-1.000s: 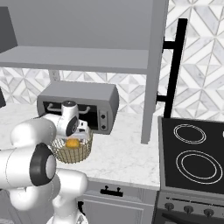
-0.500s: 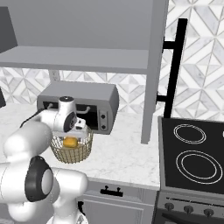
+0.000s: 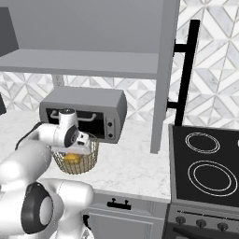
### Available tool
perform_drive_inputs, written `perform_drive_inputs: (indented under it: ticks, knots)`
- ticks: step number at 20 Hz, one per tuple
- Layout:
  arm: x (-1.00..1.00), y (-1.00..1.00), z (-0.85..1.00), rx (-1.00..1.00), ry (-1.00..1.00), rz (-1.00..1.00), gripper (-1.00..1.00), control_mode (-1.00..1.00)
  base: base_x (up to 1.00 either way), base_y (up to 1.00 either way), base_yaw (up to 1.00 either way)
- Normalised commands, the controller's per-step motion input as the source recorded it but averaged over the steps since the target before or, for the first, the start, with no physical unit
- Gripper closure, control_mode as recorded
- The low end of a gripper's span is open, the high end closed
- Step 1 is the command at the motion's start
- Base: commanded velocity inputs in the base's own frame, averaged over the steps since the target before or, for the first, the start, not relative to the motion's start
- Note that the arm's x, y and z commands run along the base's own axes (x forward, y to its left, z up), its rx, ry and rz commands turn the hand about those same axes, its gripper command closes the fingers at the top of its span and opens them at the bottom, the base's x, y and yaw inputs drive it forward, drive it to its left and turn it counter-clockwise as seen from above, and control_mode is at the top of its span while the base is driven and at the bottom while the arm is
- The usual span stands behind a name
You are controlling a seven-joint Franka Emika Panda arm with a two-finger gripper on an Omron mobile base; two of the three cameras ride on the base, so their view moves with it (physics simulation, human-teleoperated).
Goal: Open the cabinet, pick up the bread from the cabinet and place it in the basket. Then move the basket to the dining counter.
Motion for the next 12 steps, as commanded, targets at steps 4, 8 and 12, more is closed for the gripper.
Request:
perform_drive_inputs:
  ticks: [4,8,12]
  knots:
    - [0.13,-0.14,0.5,0.02,-0.05,0.0,-1.0,-1.0,0.0,0.0,0.0]
    - [0.04,-0.03,0.78,0.01,-0.05,0.0,-1.0,-1.0,0.0,0.0,0.0]
    - [0.83,0.0,-0.65,-0.04,0.17,0.0,-1.0,-1.0,0.0,0.0,0.0]
